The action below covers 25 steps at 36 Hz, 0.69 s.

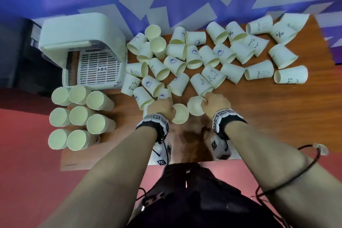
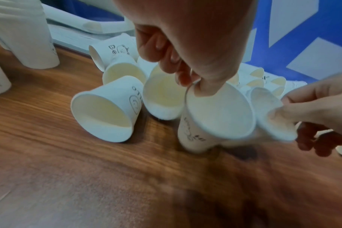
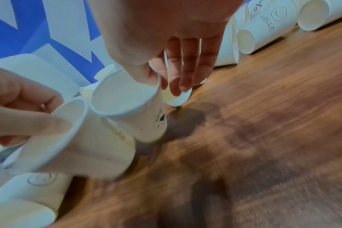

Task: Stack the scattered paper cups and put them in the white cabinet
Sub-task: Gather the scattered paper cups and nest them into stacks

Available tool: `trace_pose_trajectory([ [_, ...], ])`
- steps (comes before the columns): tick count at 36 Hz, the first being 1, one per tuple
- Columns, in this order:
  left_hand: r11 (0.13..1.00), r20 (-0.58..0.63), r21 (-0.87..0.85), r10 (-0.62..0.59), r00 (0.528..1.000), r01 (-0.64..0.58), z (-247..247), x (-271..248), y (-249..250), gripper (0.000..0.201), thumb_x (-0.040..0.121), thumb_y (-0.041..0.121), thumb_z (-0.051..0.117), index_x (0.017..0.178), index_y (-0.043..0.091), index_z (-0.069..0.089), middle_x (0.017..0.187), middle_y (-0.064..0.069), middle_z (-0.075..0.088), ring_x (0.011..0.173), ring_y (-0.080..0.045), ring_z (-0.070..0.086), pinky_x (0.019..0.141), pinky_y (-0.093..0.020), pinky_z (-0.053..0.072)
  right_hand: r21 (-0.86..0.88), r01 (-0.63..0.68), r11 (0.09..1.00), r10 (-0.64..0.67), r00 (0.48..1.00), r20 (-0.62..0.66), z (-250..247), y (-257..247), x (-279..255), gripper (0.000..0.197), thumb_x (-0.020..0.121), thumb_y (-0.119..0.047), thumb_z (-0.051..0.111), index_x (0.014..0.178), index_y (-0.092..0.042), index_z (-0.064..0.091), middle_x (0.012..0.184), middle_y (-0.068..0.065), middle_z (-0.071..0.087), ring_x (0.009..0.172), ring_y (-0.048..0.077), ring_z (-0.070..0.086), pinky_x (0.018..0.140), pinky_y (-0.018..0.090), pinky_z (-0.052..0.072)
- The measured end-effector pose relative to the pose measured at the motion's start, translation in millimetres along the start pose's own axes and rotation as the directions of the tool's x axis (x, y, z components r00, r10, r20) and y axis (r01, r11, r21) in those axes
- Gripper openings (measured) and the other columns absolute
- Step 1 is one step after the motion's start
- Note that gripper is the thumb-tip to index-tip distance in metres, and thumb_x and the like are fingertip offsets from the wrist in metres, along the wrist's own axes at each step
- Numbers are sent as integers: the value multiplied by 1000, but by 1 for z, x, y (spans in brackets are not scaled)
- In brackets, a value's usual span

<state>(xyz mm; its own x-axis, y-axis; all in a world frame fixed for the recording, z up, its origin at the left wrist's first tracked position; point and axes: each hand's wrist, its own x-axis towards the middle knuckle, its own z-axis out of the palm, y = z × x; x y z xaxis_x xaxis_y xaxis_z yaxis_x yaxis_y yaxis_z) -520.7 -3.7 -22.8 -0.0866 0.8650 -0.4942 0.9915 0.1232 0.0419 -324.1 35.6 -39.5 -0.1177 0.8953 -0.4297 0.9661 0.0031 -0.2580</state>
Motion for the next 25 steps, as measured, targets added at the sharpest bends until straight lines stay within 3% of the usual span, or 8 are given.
trace_pose_trajectory([
  [3,999,21,-35,-23,1000,24,-17,-1,-5,26,91,27,49,109,12,60,105,-11,66,91,-29,61,66,-31,44,50,68,996,-68,998,-10,-20,-5,2,24,95,-29,51,106,-11,63,98,12,66,92,32,63,67,30,47],
  [7,994,4,-69,-86,996,86,-39,-4,-19,26,91,29,51,106,12,62,103,-8,64,85,-25,56,67,-30,43,48,140,989,-137,989,-61,-43,-18,10,23,95,-28,50,100,-9,62,95,11,66,92,29,61,66,28,39],
  [10,983,-19,-105,-155,988,152,-49,-7,-35,26,89,31,51,101,11,63,98,-8,64,86,-25,59,67,-30,46,69,162,984,-159,986,-56,-55,-37,17,26,97,-28,49,103,-7,64,95,13,67,94,30,61,71,31,45],
  [14,948,-52,-199,-263,964,248,-57,-20,-64,21,88,31,52,77,14,57,84,-6,63,73,-23,56,60,-28,42,57,206,977,-201,976,-88,-57,-71,22,28,97,-27,49,84,-5,62,78,8,60,83,30,63,61,28,39],
  [19,869,-101,-361,-398,912,340,-50,-51,-112,24,82,35,52,80,15,65,76,-3,63,71,-25,60,57,-26,42,44,342,939,-339,939,-56,-48,-130,19,31,100,-21,44,98,-1,67,99,18,69,91,32,63,67,29,41],
  [22,839,-142,-400,-454,879,369,-45,-74,-140,25,83,31,56,69,11,61,63,-4,55,60,-24,51,48,-22,29,26,420,907,-419,908,-26,-39,-169,13,31,100,-20,42,102,-2,67,102,17,69,92,32,63,68,27,41],
  [25,789,-143,-474,-507,850,391,-43,-94,-175,28,85,31,57,65,11,54,62,-6,53,63,-27,53,49,-25,31,-16,464,886,-464,886,24,-31,-209,5,29,100,-19,42,102,-1,65,101,18,68,94,33,64,68,27,38],
])
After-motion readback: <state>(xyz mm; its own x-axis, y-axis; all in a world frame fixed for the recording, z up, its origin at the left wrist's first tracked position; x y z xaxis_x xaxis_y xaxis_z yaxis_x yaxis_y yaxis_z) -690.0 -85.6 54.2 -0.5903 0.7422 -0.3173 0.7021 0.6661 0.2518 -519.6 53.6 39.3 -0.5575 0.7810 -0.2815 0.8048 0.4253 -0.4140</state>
